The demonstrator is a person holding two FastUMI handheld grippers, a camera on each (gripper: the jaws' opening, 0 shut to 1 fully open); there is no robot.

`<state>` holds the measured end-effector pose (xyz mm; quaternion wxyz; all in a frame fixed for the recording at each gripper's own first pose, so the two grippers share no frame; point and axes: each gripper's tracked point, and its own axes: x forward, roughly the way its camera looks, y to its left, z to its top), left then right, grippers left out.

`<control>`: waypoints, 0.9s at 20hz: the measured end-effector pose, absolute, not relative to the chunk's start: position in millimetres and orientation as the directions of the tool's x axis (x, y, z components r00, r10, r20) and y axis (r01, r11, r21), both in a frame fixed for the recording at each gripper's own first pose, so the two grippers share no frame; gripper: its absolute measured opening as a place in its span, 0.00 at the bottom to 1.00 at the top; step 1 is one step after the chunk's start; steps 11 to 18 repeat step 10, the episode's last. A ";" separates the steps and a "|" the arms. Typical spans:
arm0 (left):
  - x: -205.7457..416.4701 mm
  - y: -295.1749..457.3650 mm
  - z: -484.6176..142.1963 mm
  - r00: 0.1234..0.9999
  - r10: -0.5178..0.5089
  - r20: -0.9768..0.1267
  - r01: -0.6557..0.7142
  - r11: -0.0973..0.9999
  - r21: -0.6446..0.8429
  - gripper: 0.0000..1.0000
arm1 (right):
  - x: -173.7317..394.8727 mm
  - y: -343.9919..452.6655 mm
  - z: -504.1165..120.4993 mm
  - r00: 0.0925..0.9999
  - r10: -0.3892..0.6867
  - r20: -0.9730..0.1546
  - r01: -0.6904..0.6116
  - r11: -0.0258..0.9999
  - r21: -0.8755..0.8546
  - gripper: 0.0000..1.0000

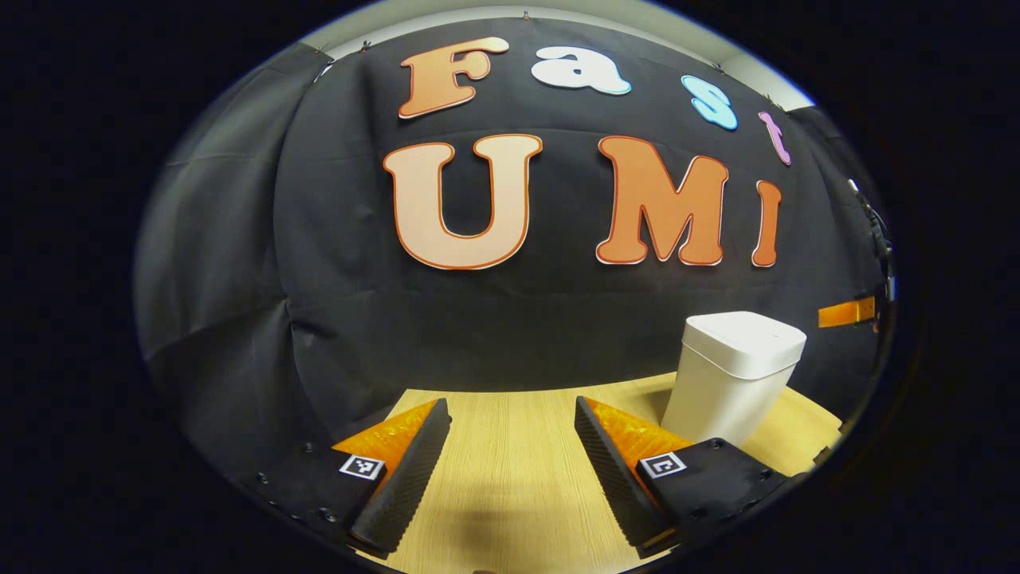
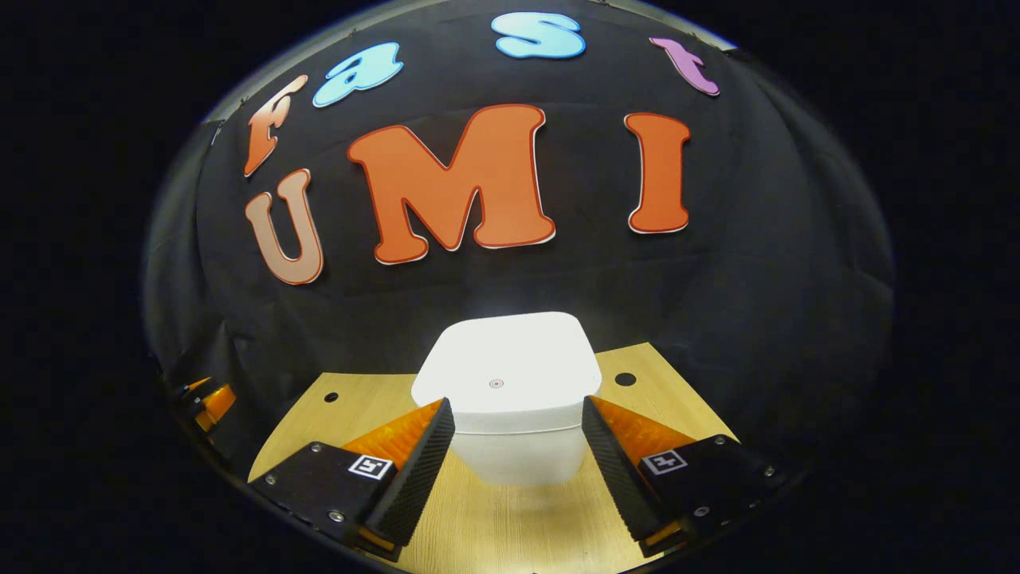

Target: Press the lid of the desktop garbage bin to open it, pick up the crumpled paper on the desktop and throw it into the bin, then pick up the pop can on the desktop and drop it into the bin, and finally close the garbage bin lid.

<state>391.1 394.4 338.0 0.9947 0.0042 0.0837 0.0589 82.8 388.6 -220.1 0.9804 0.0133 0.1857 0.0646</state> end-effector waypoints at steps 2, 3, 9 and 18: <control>390.9 394.3 336.5 0.979 0.116 -0.170 -0.115 0.993 0.012 1.00 | 69.0 387.9 -216.5 0.943 0.108 -0.314 -0.107 0.994 0.021 0.98; 392.0 394.8 336.1 0.979 0.116 -0.171 -0.116 0.993 0.008 1.00 | 63.3 388.4 -212.8 0.953 0.100 -0.286 -0.102 0.995 0.010 0.98; 392.8 393.0 337.9 0.981 0.108 -0.161 -0.108 0.994 0.009 1.00 | 43.1 386.1 -202.5 0.974 0.064 -0.219 -0.053 0.997 0.052 0.98; 392.7 392.7 338.9 0.981 0.107 -0.159 -0.107 0.994 0.011 1.00 | 44.8 380.9 -202.5 0.975 0.050 -0.217 -0.041 0.998 0.043 0.98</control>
